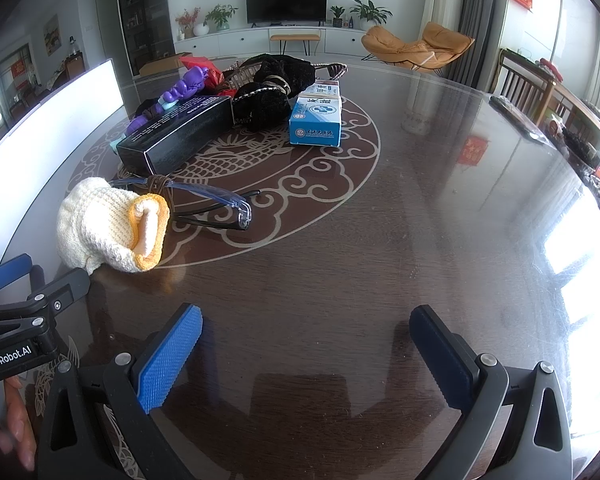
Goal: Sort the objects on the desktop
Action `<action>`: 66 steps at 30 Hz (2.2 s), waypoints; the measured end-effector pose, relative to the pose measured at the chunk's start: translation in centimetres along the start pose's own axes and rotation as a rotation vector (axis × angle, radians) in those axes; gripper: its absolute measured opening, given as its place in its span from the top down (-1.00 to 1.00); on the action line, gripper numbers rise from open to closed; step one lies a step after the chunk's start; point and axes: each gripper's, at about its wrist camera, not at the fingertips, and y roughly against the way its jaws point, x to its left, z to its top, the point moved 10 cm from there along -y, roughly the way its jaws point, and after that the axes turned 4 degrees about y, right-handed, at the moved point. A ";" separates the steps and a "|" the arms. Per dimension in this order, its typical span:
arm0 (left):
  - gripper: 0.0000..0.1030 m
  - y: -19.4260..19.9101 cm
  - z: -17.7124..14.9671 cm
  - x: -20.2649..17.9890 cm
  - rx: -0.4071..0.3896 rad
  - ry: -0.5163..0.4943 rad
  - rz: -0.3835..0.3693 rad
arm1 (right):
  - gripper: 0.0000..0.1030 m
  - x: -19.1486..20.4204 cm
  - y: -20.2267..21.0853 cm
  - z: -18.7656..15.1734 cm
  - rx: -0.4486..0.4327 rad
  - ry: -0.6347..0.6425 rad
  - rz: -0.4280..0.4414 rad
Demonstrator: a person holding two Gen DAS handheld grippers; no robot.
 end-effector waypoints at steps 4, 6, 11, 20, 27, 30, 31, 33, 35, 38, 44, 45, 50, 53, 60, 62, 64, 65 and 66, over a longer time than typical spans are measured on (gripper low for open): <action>-1.00 0.0 0.0 0.0 0.000 0.000 0.000 | -1.00 -0.1 0.0 0.0 0.000 -0.001 0.001; -1.00 0.0 0.0 0.0 0.000 0.000 0.000 | -1.00 -0.1 0.0 0.0 0.000 -0.001 0.001; -1.00 0.0 0.0 0.0 0.000 0.000 0.000 | -1.00 -0.1 0.0 0.0 0.000 -0.001 0.001; -1.00 0.0 0.0 0.0 0.000 0.000 0.000 | -1.00 -0.2 -0.1 0.0 0.002 -0.003 0.004; -1.00 -0.1 0.1 -0.3 -0.002 0.004 0.004 | -1.00 -0.2 -0.1 0.0 0.001 -0.003 0.004; -1.00 0.0 -0.1 -0.3 0.005 0.004 0.006 | -1.00 -0.2 -0.1 0.0 0.001 -0.002 0.004; -1.00 0.1 -0.3 0.0 0.014 0.012 0.011 | -1.00 -0.2 -0.1 0.0 0.001 -0.002 0.004; -1.00 0.5 -0.9 0.6 0.033 0.027 0.020 | -1.00 -0.2 -0.1 0.0 0.001 -0.002 0.004; -1.00 1.0 -1.6 1.3 0.048 0.051 0.018 | -1.00 -0.2 -0.1 0.0 0.001 -0.002 0.004; -1.00 1.5 -2.5 2.0 0.071 0.048 0.018 | -1.00 -0.2 -0.1 0.0 0.001 -0.003 0.004; -1.00 1.9 -3.1 2.3 0.040 0.013 0.013 | -1.00 -0.2 -0.1 0.0 0.001 -0.002 0.004; -1.00 1.9 -3.2 2.3 0.031 0.011 0.012 | -1.00 -0.2 -0.1 0.0 0.001 -0.002 0.004; -1.00 2.4 -3.7 2.5 0.027 0.008 0.012 | -1.00 -0.2 -0.1 0.0 0.001 -0.002 0.004; -1.00 2.7 -4.0 2.4 0.011 -0.011 -0.002 | -1.00 -0.3 -0.1 0.0 0.001 -0.002 0.004; -1.00 3.1 -4.5 2.5 -0.014 -0.028 -0.019 | -1.00 -0.2 -0.1 -0.1 0.001 -0.002 0.004; -1.00 3.1 -4.5 2.4 -0.013 -0.039 -0.026 | -1.00 -0.2 -0.1 -0.1 0.001 -0.002 0.004; -1.00 3.2 -4.7 2.4 -0.013 -0.052 -0.035 | -1.00 -0.3 -0.1 0.0 0.001 -0.002 0.005; -1.00 3.3 -4.7 2.5 -0.012 -0.058 -0.040 | -1.00 -0.2 -0.1 -0.1 0.001 -0.002 0.005; -1.00 3.3 -4.8 2.6 -0.009 -0.064 -0.043 | -1.00 -0.2 -0.1 -0.1 0.001 -0.002 0.005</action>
